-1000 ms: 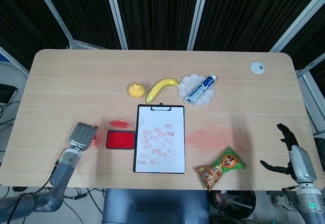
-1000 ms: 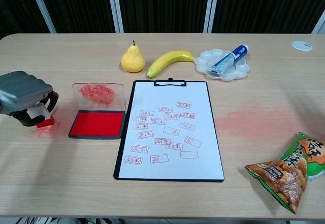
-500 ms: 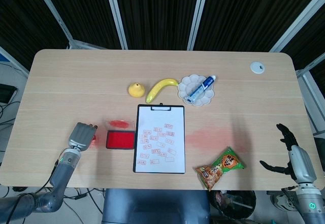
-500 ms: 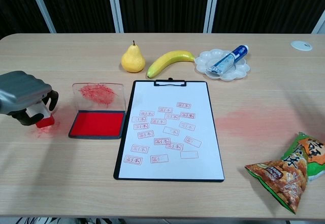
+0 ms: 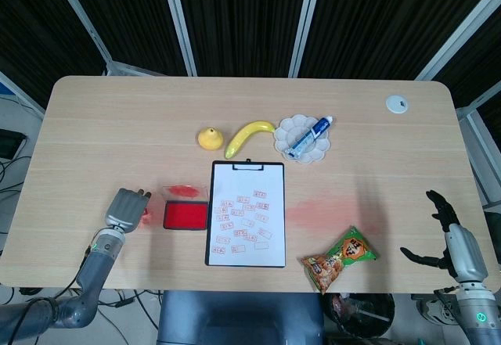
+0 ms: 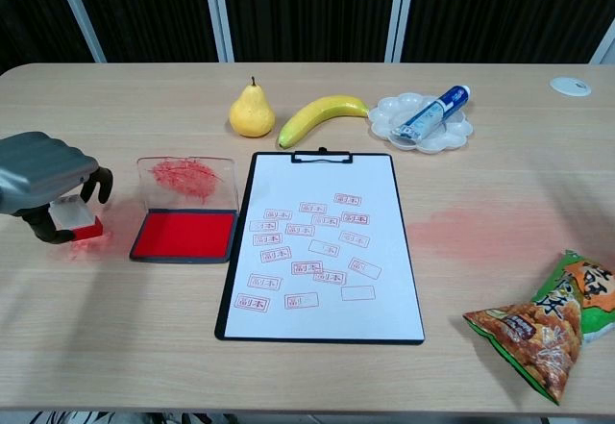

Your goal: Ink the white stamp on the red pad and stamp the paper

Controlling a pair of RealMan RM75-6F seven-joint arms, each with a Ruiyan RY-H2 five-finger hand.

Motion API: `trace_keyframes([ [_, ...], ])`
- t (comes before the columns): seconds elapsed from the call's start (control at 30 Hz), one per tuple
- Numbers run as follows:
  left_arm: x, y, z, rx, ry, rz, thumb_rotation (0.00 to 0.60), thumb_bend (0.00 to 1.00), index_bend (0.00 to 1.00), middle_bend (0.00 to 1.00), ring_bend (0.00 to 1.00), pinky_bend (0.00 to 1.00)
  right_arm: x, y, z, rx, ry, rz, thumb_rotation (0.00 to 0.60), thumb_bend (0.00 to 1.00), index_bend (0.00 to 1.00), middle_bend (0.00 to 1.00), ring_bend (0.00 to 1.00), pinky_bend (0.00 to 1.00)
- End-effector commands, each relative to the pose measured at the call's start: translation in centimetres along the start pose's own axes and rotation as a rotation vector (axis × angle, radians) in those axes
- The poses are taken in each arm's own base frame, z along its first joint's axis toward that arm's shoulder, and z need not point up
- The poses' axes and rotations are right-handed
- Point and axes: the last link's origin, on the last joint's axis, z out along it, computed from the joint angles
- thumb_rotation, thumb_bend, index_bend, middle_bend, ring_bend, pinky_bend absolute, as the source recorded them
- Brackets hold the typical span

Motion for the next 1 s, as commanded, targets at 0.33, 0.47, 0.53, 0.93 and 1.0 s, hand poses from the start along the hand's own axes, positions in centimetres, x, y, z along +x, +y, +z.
trace_keyframes([
  [0.33,2.3,-2.1,-1.7,0.069,0.120,-0.094,0.600,0.09,0.20,0.27,0.84,0.98,0.0,0.0,0.0,0.004,0.000,-0.009,0.600,0.12,0.02,0.00,0.00,0.22],
  [0.47,3.7,-4.7,-5.7,0.127,0.246,-0.217,0.600,0.09,0.06,0.11,0.59,0.73,-0.1,0.0,-0.1,0.011,0.002,-0.023,0.600,0.12,0.02,0.00,0.00,0.22],
  [0.53,3.9,-5.4,-6.7,0.138,0.279,-0.236,0.600,0.09,0.01,0.02,0.35,0.48,-0.1,0.0,-0.1,0.013,0.003,-0.027,0.600,0.12,0.02,0.00,0.00,0.22],
  [0.93,1.8,-9.3,-13.5,0.214,0.403,-0.327,0.600,0.07,0.00,0.00,0.00,0.00,-0.2,-0.1,-0.2,0.035,0.011,-0.069,0.600,0.12,0.02,0.00,0.00,0.22],
  [1.0,1.2,-9.8,-14.5,0.219,0.415,-0.331,0.600,0.07,0.00,0.00,0.00,0.00,-0.2,-0.1,-0.3,0.040,0.013,-0.078,0.600,0.12,0.02,0.00,0.00,0.22],
])
